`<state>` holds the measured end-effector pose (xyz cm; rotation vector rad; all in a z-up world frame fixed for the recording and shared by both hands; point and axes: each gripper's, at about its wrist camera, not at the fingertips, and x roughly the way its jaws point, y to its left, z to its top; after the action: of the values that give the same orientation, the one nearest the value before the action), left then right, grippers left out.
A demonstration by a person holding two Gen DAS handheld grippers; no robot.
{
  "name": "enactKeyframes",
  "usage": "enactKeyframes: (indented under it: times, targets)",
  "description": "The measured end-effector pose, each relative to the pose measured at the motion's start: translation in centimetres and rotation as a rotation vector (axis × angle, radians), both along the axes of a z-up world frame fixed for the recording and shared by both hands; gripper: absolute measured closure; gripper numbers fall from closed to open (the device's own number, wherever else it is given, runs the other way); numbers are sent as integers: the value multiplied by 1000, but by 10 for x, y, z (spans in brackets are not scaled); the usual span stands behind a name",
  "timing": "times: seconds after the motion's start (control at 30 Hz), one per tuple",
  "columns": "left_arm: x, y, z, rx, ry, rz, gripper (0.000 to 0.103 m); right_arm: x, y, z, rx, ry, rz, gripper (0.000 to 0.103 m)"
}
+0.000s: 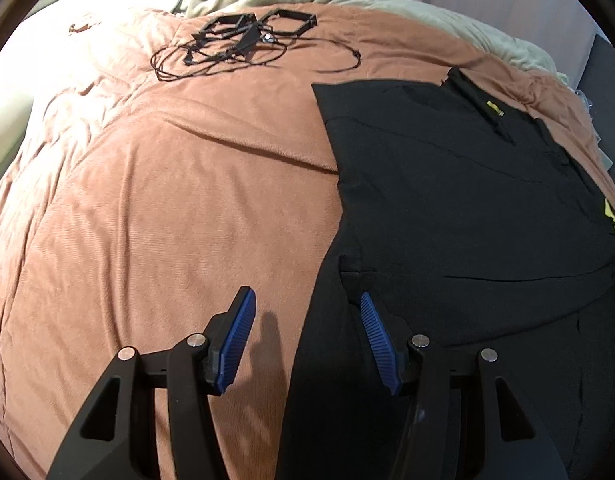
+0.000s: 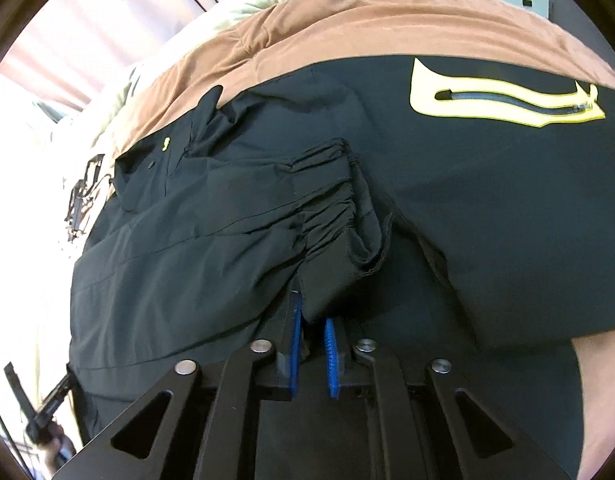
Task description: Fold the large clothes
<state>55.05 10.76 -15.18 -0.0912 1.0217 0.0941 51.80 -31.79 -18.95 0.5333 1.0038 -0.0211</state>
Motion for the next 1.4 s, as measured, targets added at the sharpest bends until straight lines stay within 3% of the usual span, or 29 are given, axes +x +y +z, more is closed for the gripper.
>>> enactKeyframes:
  times: [0.03,0.1,0.13,0.27,0.33,0.47,0.7,0.97,1.2,1.27,1.33,1.4]
  targets:
    - [-5,0,7,-3,-14,3,47,-3,-1,4,5,-9,2,49]
    - [-10,1,18,-21,-30,4,47,-17,-4,19,6,-59,5,32]
    - [-13,1,26,-48,-38,3,47,-25,-6,27,-4,-84,8,29]
    - [-20,-1,46,-124,-47,0,47,-58,-25,58,-42,-136,8,29]
    - [-26,-7,58,-120,-68,12,47,-80,-46,74,-60,-157,-29,29]
    - [-38,-20,85,-162,-140,-18,15,-117,-89,99,-78,-193,-107,29]
    - [-50,-60,121,-180,-200,-73,13,-184,-173,119,-78,-211,-260,29]
    - [-56,-122,139,-126,-213,-154,13,-242,-254,105,-43,-213,-428,29]
    - [-57,-166,141,-100,-206,-210,13,-272,-311,74,54,-218,-528,29]
    - [-56,-176,140,-88,-202,-223,13,-275,-324,66,82,-224,-551,32]
    - [-54,-184,140,-76,-194,-232,13,-276,-334,59,111,-226,-567,42]
    - [-55,-188,140,-74,-188,-238,13,-274,-343,51,143,-220,-587,43]
